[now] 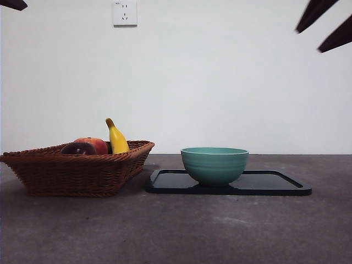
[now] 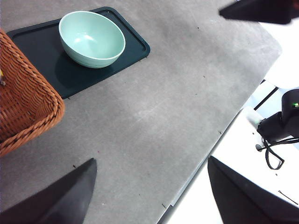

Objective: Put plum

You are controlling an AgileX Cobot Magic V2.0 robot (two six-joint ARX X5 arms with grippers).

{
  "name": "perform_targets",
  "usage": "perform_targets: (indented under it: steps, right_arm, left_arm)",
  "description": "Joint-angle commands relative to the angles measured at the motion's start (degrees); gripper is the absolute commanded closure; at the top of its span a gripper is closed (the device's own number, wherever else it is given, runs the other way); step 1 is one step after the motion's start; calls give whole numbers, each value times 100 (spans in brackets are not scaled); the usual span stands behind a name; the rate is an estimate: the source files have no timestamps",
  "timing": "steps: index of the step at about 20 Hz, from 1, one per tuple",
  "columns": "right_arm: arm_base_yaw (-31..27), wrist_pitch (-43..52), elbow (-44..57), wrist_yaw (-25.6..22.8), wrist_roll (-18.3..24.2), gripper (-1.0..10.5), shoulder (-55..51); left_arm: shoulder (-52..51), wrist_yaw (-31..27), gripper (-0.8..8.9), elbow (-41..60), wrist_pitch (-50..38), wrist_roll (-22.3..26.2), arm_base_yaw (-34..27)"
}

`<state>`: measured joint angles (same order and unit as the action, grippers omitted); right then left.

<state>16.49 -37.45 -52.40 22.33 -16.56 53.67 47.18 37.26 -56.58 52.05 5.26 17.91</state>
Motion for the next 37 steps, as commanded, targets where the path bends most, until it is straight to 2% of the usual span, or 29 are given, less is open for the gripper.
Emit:
perform_targets:
  steps: [1, 8, 15, 25, 32, 37]
  right_arm:
    - [17, 149, -527, -146, 70, 724, 776]
    - [20, 140, -1945, -553, 402, 705, 3141]
    - [24, 407, -2564, -610, 461, 704, 4592]
    - [146, 863, -2562, -754, 466, 711, 5431]
    - [177, 957, -2562, -929, 522, 939, 5510]
    - [175, 975, -2581, -931, 516, 938, 5407]
  left_arm:
    - [31, 11, 440, -118, -63, 72, 22]
    - [31, 11, 440, -118, -63, 72, 22]
    - [31, 11, 440, -118, -61, 72, 22]
    - [31, 11, 440, -118, -55, 70, 22]
    - [31, 11, 440, -118, -22, 66, 22]
    - [31, 11, 440, -118, -17, 68, 22]
